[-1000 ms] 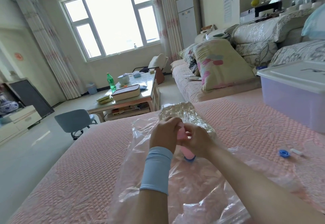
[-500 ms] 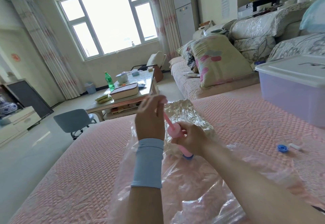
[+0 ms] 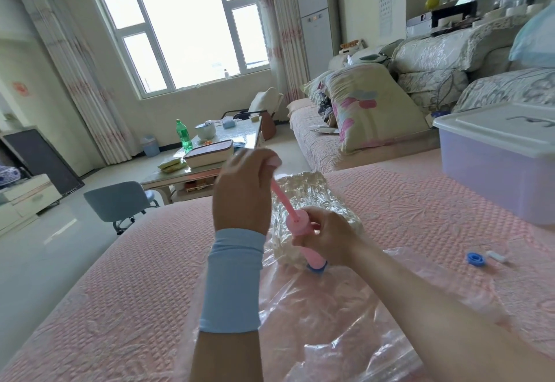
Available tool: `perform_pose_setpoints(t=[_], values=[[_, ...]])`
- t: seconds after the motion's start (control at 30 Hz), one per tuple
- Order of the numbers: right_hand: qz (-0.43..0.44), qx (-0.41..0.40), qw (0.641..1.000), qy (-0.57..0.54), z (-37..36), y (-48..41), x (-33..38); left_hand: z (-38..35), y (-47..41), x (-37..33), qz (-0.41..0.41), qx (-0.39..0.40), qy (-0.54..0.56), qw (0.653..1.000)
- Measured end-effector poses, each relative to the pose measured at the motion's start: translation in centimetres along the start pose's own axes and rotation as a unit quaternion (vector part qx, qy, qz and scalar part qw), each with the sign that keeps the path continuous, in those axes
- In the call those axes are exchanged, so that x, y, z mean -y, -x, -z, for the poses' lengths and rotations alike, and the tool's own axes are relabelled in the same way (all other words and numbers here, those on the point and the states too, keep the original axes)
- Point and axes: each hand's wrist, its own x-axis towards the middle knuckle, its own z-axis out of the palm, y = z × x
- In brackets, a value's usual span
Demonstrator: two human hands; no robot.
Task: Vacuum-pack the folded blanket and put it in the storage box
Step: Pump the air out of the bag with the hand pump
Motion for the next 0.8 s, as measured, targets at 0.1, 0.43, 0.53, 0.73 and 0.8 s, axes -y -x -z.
perform_pose_setpoints(t=[0.1,0.43,0.53,0.73,0.8], values=[[-0.009,-0.003,1.000,0.004,0.0,0.1,-0.1,1.0,-0.6,-0.6,0.004,-0.050,0.056,0.997],[-0.013,-0.041,0.999,0.018,-0.2,0.4,0.7,-5.9,6.0,2.0,0.118,0.242,0.102,0.958],[-0.015,-0.054,0.997,0.052,0.6,0.7,1.2,-6.7,5.7,2.2,0.176,0.288,0.184,0.923],[0.007,-0.102,0.985,0.139,1.7,1.5,2.8,-6.8,6.5,4.7,0.356,0.240,0.376,0.822],[0.059,-0.156,0.968,0.186,1.7,1.9,3.5,-7.3,7.3,5.0,0.361,0.300,0.371,0.801]])
